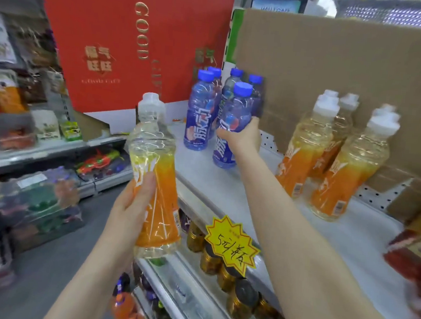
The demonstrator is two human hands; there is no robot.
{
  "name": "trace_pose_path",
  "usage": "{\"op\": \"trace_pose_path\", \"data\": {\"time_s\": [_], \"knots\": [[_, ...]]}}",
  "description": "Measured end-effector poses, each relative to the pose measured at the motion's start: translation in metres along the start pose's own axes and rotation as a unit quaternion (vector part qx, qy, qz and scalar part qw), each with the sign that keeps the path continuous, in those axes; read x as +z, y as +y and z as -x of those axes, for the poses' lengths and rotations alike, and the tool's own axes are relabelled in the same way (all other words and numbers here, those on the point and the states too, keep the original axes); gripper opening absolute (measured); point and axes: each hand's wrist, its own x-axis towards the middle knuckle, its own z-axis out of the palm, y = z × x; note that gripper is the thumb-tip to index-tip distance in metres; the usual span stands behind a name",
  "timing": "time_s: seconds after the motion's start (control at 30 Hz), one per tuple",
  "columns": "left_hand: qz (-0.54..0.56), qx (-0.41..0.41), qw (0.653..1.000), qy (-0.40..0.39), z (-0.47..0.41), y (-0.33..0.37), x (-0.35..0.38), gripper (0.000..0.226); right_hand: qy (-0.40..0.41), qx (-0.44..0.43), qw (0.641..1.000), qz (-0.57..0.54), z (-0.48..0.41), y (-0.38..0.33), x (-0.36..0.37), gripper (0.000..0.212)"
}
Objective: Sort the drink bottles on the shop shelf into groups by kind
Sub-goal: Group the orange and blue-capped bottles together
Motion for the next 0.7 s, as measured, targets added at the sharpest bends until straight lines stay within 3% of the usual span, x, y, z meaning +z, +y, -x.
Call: {"op": "trace_pose_path", "data": {"time_s": [0.17,0.4,0.47,0.53,0.6,0.63,0.7], "knots": [[-0.011,-0.014,0.999,-0.028,-0.04,-0.003,-0.003,0.069,0.005,0.001,1.0,0.029,-0.027,0.002,0.021,0.069],[-0.052,-0.03,0.993,-0.103,-0.074,0.005,0.004,0.05,-0.051,0.051,0.989,0.133,-0.03,-0.002,0.021,0.089],[-0.057,-0.031,0.988,-0.136,-0.079,0.006,0.012,0.052,-0.03,0.015,0.993,0.114,-0.012,-0.012,0.007,0.073],[-0.065,-0.029,0.984,-0.163,-0.084,0.006,0.024,0.038,-0.043,-0.001,0.999,0.018,0.015,-0.03,-0.012,0.049],[-0.059,-0.024,0.979,-0.192,-0.088,0.004,0.041,0.043,-0.127,0.013,0.991,-0.029,0.049,-0.05,-0.034,0.051],[-0.06,-0.017,0.974,-0.217,-0.088,0.002,0.052,0.048,-0.143,0.002,0.99,-0.002,0.062,-0.052,-0.044,0.056],[-0.075,0.014,0.961,-0.266,-0.088,-0.002,0.069,0.05,-0.097,-0.038,0.993,0.053,0.082,-0.052,-0.063,0.063]]}}
